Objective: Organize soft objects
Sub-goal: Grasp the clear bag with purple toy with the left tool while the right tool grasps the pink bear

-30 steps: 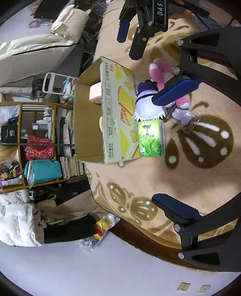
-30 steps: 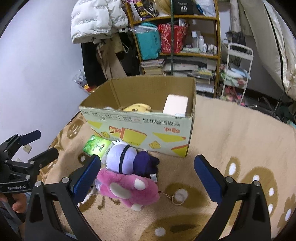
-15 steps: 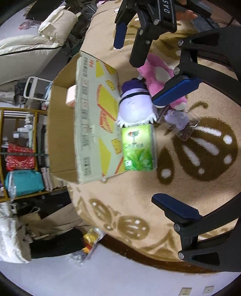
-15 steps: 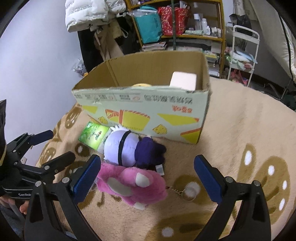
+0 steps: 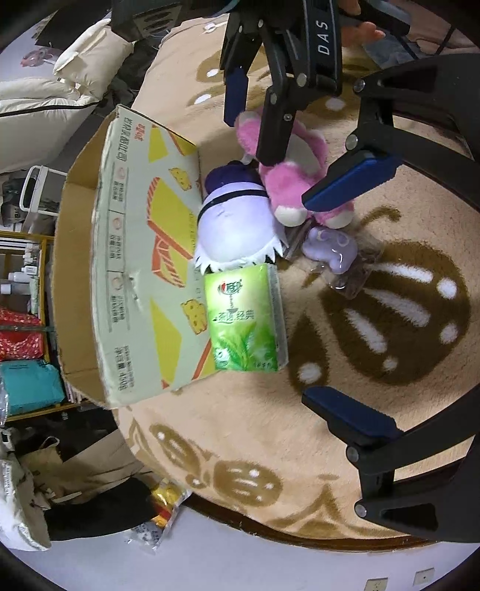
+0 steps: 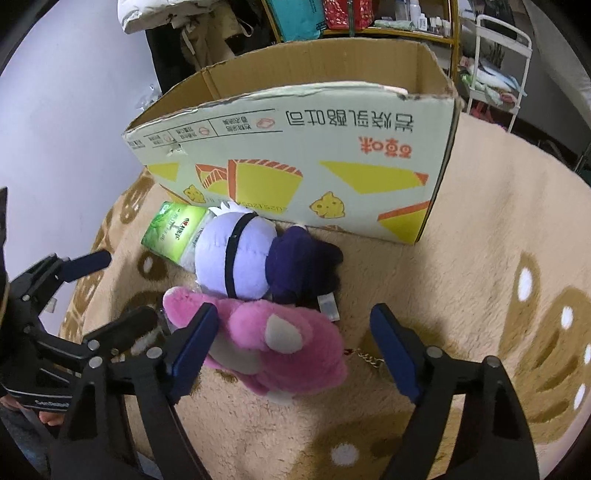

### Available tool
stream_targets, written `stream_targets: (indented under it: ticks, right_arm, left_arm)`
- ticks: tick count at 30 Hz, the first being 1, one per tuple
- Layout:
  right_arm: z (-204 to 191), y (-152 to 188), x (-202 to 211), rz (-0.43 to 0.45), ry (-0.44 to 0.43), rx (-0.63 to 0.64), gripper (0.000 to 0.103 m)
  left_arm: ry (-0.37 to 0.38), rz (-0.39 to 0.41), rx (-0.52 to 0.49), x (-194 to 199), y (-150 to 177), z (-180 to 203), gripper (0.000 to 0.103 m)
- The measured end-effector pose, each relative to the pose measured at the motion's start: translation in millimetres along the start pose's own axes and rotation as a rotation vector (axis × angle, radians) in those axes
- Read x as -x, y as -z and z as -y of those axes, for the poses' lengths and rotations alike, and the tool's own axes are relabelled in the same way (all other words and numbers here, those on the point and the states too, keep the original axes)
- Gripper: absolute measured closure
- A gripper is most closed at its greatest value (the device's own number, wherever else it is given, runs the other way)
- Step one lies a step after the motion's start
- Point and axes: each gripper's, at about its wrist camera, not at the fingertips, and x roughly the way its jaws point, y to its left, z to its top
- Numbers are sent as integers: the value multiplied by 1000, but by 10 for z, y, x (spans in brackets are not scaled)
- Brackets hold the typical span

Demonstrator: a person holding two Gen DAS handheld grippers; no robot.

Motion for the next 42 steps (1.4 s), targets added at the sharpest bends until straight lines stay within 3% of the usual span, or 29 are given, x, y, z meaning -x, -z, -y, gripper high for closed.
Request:
stream_targets:
  ticks: [2,4,10,19,31,32,34,42]
  right_arm:
    - [11,4,-17,-3,-12,-5,17]
    - [32,13,-35,-10,-60,-21,33]
    - [80,19,-30,-5,-86,-42,46]
    - [5,1,37,6,-47,-14,50]
    - [141,-10,209,29,35,-30,51]
    - [129,-9,213,30,37,-26,51]
    - [89,-2,214,32,43,-13,51]
    - [46,-17,293,61,62,-4,51]
  left_arm:
    - [5,-12,-11,-30,14,30,9]
    - [12,-26,-18,-62,26,57,9]
    - [15,-68,-46,-173,77,113,9]
    - [31,-86,-50,-281,83,124,9]
    - [-6,-113,-161,-447,135,332,9]
    - [-10,-109,-162,-456,134,332,10]
    - [-10,-107,-165,-468,132,336,22]
    - [-36,-90,-182,-469,199,425,36]
